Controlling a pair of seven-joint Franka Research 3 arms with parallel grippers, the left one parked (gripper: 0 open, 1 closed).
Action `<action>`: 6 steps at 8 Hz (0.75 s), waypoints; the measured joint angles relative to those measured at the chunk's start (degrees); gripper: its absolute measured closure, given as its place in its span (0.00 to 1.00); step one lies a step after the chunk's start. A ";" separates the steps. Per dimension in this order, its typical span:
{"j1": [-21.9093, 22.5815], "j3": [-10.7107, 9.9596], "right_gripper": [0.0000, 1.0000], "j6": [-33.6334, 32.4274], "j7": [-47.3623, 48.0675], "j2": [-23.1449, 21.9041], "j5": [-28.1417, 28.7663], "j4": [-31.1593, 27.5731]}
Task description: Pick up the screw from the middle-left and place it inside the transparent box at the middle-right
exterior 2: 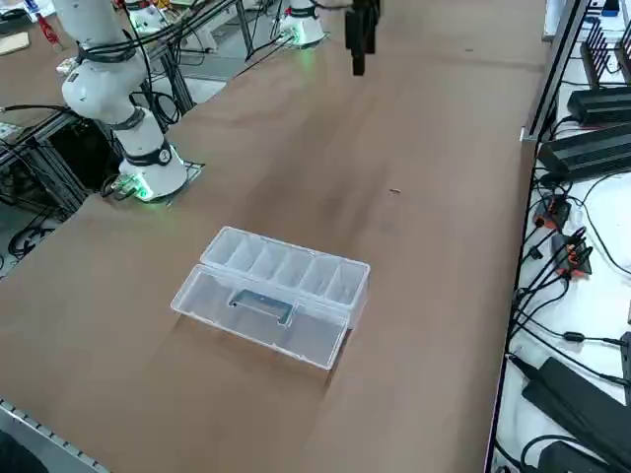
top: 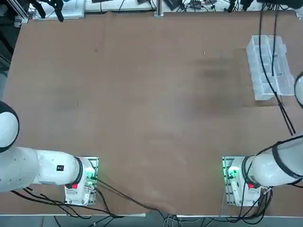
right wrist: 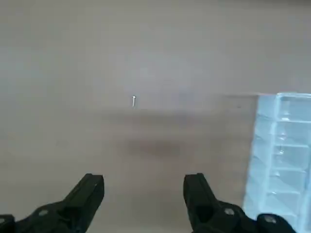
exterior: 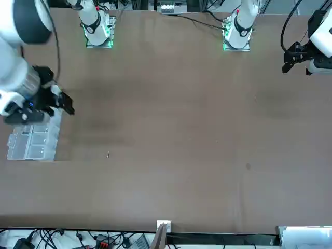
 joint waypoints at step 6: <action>2.85 -0.15 0.01 17.90 5.78 16.53 -0.85 0.14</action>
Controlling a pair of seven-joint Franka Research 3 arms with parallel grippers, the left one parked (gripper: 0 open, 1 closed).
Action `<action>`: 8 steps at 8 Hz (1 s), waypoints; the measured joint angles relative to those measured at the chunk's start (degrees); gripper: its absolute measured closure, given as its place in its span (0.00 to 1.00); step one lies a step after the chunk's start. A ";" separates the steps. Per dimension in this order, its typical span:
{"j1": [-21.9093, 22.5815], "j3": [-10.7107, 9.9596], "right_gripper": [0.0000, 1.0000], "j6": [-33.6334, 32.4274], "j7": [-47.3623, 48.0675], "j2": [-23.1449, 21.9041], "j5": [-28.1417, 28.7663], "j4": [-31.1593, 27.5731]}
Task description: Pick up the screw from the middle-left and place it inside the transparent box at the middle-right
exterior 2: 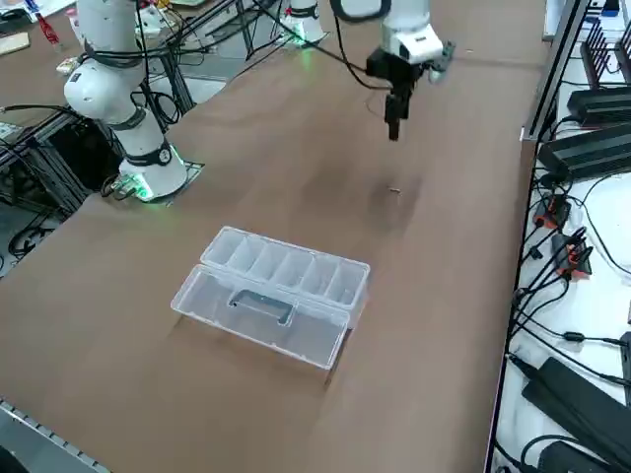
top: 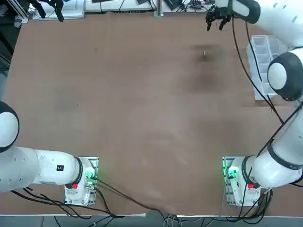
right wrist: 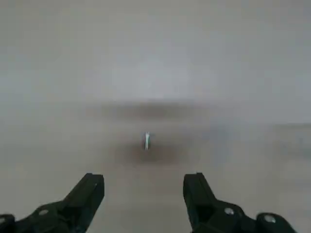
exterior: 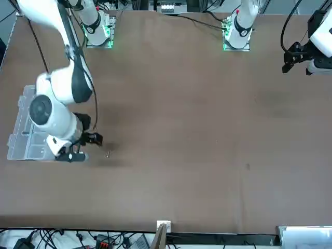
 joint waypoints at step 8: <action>0.31 -0.01 0.07 9.51 -4.57 12.48 -0.26 5.60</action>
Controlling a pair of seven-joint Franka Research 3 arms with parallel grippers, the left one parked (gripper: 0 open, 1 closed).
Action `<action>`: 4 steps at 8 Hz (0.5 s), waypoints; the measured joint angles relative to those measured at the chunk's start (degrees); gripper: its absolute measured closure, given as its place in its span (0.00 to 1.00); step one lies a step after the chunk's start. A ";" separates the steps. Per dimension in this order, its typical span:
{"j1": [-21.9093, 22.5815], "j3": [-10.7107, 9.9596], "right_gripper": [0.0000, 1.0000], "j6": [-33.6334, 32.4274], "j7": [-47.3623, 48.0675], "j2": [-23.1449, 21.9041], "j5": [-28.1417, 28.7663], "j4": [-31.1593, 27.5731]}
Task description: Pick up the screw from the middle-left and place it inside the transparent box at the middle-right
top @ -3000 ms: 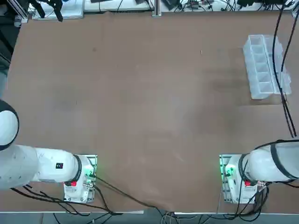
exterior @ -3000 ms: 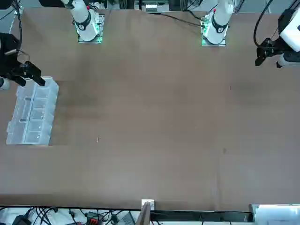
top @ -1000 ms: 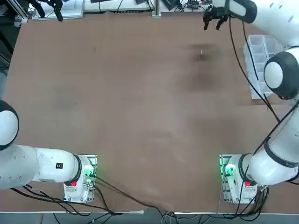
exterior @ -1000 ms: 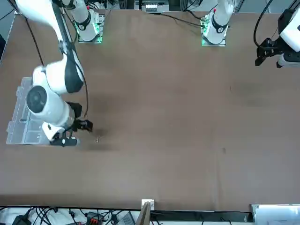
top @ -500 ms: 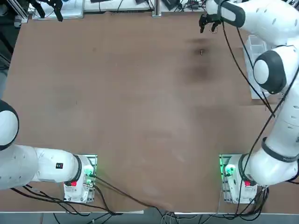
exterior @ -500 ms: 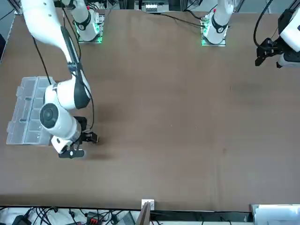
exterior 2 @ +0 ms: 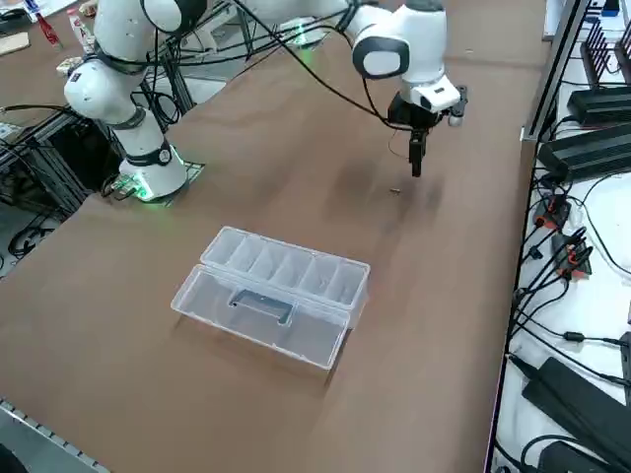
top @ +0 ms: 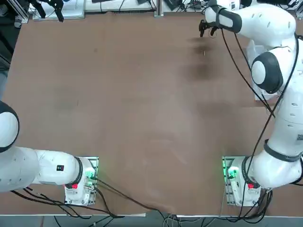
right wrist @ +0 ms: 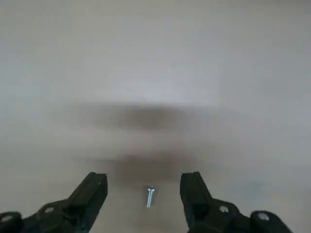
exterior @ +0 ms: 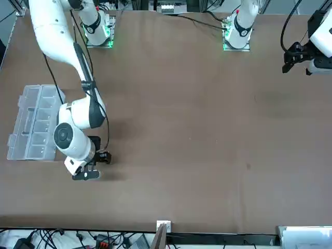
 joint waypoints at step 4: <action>-0.01 0.00 0.11 1.36 0.49 1.24 0.02 -3.06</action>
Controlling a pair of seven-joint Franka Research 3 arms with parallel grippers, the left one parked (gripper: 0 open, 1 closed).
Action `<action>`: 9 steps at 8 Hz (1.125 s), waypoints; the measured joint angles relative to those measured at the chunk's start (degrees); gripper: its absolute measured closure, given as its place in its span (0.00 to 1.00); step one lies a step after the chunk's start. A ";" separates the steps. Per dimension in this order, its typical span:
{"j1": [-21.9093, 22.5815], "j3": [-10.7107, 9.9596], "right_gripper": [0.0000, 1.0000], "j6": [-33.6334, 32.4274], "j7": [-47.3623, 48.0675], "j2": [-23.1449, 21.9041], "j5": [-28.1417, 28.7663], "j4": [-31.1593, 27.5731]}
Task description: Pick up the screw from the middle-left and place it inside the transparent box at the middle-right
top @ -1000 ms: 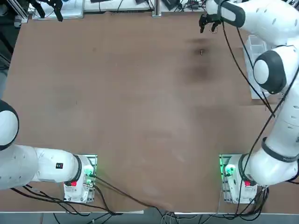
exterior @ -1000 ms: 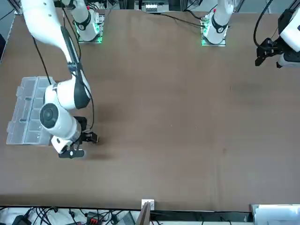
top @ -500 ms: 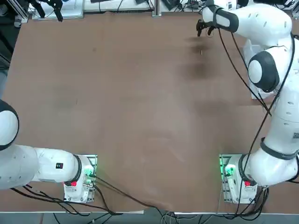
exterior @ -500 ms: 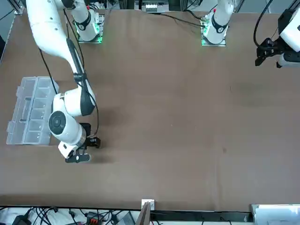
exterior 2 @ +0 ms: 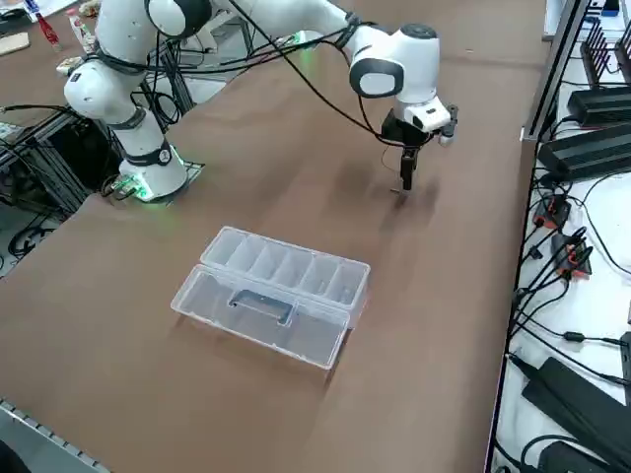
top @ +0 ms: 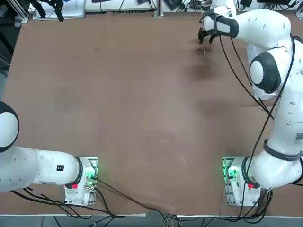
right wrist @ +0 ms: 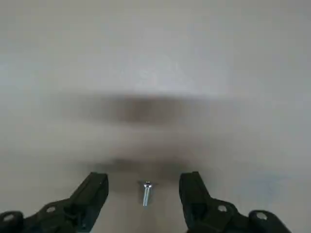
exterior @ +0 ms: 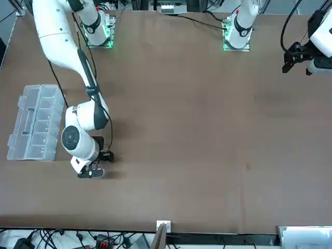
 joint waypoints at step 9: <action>-0.09 -0.06 0.28 0.07 3.70 1.73 0.08 -1.80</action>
